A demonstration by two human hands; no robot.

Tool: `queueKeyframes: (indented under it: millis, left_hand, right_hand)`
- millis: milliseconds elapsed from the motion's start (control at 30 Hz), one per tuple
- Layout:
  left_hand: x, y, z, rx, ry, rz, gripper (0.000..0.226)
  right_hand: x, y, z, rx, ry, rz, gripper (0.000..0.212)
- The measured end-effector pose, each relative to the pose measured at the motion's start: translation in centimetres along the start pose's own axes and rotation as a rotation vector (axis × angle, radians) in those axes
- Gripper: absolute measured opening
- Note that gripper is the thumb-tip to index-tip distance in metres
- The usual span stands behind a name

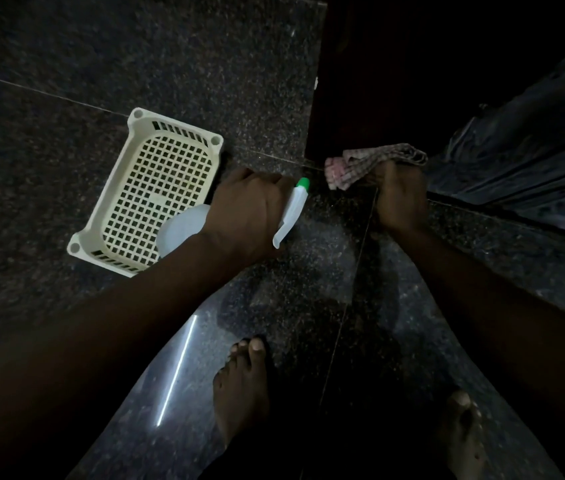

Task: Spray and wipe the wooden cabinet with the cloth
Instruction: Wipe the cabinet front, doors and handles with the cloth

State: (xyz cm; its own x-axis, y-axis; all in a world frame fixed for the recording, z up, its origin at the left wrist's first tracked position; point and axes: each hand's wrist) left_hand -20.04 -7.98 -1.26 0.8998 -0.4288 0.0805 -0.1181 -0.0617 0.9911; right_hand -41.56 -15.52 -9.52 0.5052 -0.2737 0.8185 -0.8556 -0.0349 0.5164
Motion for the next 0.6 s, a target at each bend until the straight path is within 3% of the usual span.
queueKeyframes:
  millis: [67,267,400,467,600]
  left_hand:
    - [0.2,0.2,0.3,0.020,0.016,-0.044,0.030]
    - [-0.4,1.4,1.0,-0.032,0.017,-0.130,0.016]
    - [-0.7,1.9,1.8,0.010,0.035,-0.062,0.022]
    - [-1.1,2.4,2.3,-0.017,-0.011,-0.023,0.014]
    - [-2.0,3.5,3.1,-0.068,-0.076,0.018,0.010]
  right_hand:
    - [1.3,-1.0,0.0,0.061,0.043,-0.032,0.039]
    - [3.8,-3.8,0.5,0.171,0.186,-0.085,0.056]
    - [1.3,-0.7,0.6,0.109,0.084,-0.062,0.059]
    - [-0.1,1.5,0.3,0.044,0.045,-0.005,0.056]
    - [-0.1,3.6,0.1,0.007,0.107,-0.003,0.059]
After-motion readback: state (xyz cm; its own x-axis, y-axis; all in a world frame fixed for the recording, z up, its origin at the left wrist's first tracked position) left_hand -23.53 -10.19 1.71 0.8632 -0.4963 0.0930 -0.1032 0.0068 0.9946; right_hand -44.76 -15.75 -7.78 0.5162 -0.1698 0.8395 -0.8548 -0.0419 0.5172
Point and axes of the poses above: each hand's wrist, its own z-axis towards the middle knuckle, its own y-axis out of the back of the hand, x = y × z, and after that the axes turned 4 degrees about -y, right-handed
